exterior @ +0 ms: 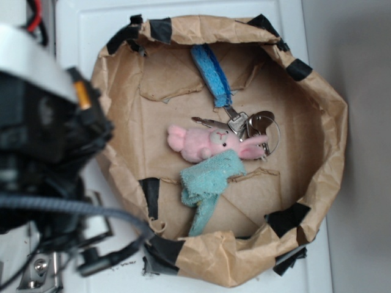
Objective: Grab the blue cloth.
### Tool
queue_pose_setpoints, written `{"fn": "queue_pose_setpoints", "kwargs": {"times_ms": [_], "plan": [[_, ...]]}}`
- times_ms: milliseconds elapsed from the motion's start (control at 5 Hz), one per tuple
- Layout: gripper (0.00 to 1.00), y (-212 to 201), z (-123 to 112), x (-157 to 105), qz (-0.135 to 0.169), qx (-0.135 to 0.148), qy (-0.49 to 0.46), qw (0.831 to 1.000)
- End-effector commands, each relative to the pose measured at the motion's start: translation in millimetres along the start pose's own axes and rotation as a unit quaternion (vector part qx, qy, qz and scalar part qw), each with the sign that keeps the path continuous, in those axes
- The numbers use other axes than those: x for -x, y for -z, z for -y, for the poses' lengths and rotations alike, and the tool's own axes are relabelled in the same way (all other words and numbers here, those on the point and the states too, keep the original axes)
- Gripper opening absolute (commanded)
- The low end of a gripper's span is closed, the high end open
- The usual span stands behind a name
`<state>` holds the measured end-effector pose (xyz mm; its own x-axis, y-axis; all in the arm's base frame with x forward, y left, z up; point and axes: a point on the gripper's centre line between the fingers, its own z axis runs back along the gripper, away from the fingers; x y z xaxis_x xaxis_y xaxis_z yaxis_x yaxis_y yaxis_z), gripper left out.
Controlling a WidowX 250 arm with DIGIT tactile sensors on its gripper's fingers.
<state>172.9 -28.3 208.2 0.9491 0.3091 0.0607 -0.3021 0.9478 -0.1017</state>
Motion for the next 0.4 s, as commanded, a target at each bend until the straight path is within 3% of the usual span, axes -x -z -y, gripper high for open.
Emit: {"fn": "queue_pose_setpoints", "kwargs": {"times_ms": [0,200], "plan": [[1.0,33.0,-3.2,-52.2,0.047,0.017,-0.157,0.986],[1.0,47.4,-15.9,-56.7,0.043,0.021,-0.196,0.979]]}}
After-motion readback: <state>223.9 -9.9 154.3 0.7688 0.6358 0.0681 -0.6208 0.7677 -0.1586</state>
